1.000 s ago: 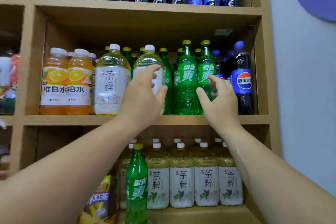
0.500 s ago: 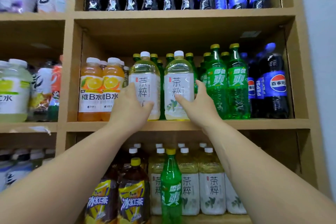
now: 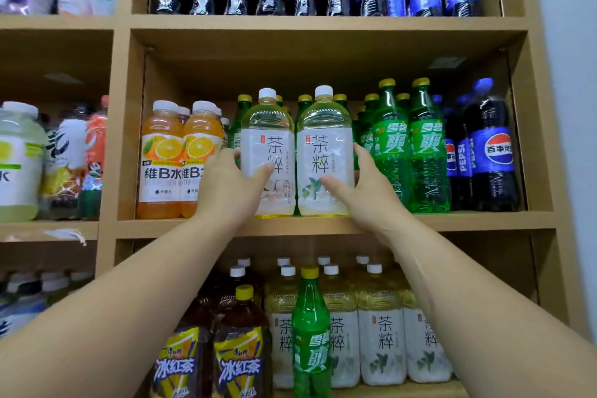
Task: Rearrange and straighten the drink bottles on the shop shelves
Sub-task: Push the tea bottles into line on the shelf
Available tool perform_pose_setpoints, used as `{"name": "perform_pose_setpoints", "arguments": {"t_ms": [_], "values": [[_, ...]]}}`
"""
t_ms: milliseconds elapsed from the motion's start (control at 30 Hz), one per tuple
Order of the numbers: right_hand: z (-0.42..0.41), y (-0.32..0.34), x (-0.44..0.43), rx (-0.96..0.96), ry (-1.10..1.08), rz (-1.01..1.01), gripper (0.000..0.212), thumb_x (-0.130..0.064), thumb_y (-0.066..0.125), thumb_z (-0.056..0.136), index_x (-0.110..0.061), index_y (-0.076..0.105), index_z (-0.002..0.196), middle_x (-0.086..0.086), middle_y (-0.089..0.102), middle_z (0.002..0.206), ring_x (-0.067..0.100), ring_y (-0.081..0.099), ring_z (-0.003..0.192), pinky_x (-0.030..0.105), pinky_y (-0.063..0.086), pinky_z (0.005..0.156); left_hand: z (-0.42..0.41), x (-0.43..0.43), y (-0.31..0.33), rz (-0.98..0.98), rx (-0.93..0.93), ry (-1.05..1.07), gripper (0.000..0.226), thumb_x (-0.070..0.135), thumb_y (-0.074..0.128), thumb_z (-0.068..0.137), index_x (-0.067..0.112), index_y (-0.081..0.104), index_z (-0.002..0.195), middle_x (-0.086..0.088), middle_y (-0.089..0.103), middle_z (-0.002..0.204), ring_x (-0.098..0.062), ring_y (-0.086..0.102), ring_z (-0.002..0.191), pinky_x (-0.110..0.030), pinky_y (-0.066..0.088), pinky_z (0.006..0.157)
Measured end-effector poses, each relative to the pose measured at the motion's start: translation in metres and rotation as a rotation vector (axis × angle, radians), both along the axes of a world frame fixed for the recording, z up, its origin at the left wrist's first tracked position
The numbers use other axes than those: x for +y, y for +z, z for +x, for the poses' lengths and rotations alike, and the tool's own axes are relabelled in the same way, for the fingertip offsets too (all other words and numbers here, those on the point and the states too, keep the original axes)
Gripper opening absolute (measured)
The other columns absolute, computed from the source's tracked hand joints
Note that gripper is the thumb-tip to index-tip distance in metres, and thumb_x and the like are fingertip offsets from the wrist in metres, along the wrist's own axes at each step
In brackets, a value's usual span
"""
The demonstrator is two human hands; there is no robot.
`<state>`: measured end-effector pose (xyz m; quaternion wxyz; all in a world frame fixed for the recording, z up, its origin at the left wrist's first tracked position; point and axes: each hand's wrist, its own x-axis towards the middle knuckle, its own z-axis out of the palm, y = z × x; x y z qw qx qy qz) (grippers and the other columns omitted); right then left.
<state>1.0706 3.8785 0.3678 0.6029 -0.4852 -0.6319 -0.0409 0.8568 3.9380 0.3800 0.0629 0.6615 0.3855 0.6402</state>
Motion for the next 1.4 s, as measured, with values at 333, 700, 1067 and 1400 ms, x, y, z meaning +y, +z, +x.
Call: {"name": "perform_pose_setpoints", "arguments": {"t_ms": [333,700,1067,1400], "values": [[0.000,0.004,-0.007,0.054,0.049,-0.047,0.085,-0.047,0.074,0.091,-0.036,0.023,0.158,-0.008,0.061,0.137,0.012,0.065,0.109,0.038,0.055,0.093,0.001,0.004,-0.003,-0.089,-0.071,-0.277,0.072,0.033,0.076,0.092,0.032,0.036,0.152,0.006,0.060,0.137,-0.019,0.060,0.119,-0.048,0.055,0.098],[0.001,-0.012,-0.070,0.143,0.083,0.112,0.079,-0.039,0.076,0.091,-0.039,0.030,0.155,-0.011,0.063,0.135,0.008,0.070,0.108,0.039,0.061,0.092,-0.008,-0.058,-0.022,0.153,-0.075,-0.340,0.075,0.030,0.080,0.089,0.041,0.039,0.150,0.015,0.061,0.136,-0.002,0.061,0.119,-0.037,0.062,0.091],[0.073,-0.128,-0.173,0.167,0.102,0.052,0.081,-0.046,0.080,0.081,-0.052,0.036,0.149,-0.015,0.071,0.122,0.004,0.071,0.109,0.026,0.062,0.077,0.035,-0.131,-0.112,0.128,-0.163,-0.607,0.074,0.034,0.081,0.082,0.045,0.046,0.146,0.012,0.073,0.121,-0.010,0.072,0.109,-0.042,0.063,0.082],[0.150,-0.254,-0.147,0.302,0.015,-0.115,0.076,-0.014,0.079,0.088,-0.038,0.039,0.149,-0.011,0.059,0.136,-0.004,0.065,0.113,0.019,0.059,0.078,0.122,-0.115,-0.256,-0.173,-0.097,-0.575,0.083,0.026,0.087,0.080,0.057,0.042,0.143,0.030,0.068,0.118,0.008,0.067,0.105,-0.029,0.063,0.082]]}}
